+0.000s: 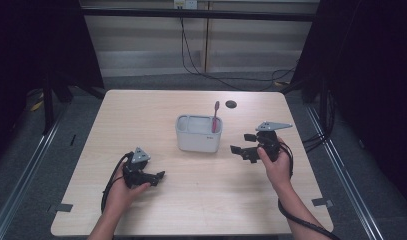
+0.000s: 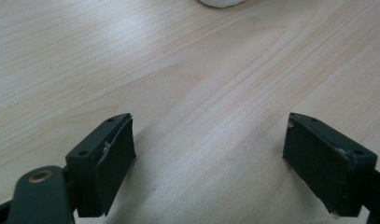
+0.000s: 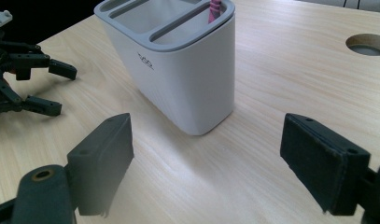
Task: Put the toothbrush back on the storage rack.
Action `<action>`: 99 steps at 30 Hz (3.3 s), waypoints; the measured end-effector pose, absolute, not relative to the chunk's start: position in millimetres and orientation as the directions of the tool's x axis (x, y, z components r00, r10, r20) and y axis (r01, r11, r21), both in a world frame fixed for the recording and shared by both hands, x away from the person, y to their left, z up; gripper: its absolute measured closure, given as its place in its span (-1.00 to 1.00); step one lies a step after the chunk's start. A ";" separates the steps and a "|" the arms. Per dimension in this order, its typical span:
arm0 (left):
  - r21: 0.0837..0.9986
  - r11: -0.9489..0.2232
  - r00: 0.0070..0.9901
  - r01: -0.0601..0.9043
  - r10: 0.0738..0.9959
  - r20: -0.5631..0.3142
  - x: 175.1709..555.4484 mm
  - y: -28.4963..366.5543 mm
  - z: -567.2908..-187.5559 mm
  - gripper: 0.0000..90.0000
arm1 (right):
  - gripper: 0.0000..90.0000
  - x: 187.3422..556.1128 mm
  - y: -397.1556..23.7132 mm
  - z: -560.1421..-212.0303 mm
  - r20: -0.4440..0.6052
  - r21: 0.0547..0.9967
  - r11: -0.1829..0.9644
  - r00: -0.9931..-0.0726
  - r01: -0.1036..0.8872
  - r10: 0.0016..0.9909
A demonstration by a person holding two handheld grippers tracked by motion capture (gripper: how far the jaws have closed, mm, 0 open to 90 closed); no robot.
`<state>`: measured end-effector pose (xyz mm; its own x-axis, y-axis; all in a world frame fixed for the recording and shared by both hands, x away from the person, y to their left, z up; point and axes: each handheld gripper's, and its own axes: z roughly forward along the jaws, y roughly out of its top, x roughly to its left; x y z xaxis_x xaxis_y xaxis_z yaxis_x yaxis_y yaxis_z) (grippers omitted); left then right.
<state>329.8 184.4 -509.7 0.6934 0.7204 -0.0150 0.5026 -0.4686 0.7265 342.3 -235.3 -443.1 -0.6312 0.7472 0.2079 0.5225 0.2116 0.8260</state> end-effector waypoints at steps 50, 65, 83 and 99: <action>0.725 -0.469 0.692 0.504 0.722 -0.013 328.8 184.7 -509.6 -0.64 | -0.63 311.9 -264.4 -481.3 0.152 0.752 0.341 -0.652 0.564 0.743; 0.725 -0.469 0.695 0.504 0.719 -0.017 328.2 185.1 -509.5 -0.64 | -0.63 307.4 -267.6 -494.6 0.127 0.721 0.393 -0.667 0.571 0.734; 0.726 -0.470 0.693 0.502 0.721 -0.013 327.4 185.4 -509.5 -0.64 | -0.63 306.9 -267.2 -504.3 0.089 0.682 0.455 -0.683 0.572 0.725; 0.726 -0.469 0.692 0.504 0.721 -0.015 327.0 185.4 -509.5 -0.64 | -0.71 303.5 -264.7 -509.2 0.039 0.696 0.483 -0.699 0.532 0.714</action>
